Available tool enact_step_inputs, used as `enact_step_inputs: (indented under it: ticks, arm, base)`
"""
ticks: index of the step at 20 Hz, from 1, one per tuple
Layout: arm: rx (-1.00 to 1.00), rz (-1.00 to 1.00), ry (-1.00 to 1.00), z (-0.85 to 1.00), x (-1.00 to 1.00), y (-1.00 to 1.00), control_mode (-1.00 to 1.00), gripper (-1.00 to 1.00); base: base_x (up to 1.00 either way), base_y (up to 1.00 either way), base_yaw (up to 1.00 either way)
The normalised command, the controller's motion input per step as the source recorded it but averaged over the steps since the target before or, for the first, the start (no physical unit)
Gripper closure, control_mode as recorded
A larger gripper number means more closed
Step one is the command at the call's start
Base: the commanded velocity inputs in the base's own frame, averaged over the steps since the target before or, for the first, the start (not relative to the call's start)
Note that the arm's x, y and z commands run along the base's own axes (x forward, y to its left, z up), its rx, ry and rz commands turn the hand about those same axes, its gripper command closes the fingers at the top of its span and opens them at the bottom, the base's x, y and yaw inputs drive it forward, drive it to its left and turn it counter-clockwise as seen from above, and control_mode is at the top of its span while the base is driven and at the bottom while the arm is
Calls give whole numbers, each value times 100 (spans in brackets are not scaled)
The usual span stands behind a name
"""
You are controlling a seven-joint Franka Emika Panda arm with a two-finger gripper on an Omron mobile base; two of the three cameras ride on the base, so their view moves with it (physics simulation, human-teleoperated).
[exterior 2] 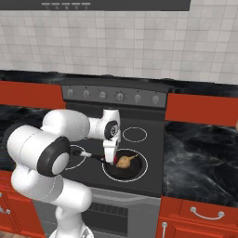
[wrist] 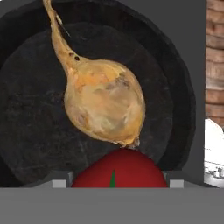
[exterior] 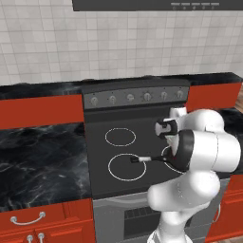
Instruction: Place the pan on the front right burner on the stove. Then place the tomato and the onion in the pan and turn on the front right burner.
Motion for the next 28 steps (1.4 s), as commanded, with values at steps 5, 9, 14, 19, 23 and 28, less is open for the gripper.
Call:
enact_step_inputs:
  ticks: [5, 9, 14, 19, 23, 28]
  arm:
    - [0, -10, 7, -34, 15, -6, -100, 100]
    - [-1, -9, 6, -23, 1, 0, -100, -100]
    - [-2, -7, 1, -1, -7, 0, -100, -100]
    - [-3, -8, 0, 10, -35, -1, -100, -100]
    - [-3, -9, -1, 38, -44, 0, -100, -100]
    - [-2, -7, -7, 73, -22, 0, -100, -100]
  base:
    - [0, 0, 0]
    - [0, 0, 0]
    - [0, 0, 0]
    - [0, 0, 0]
    - [0, 0, 0]
    - [0, 0, 0]
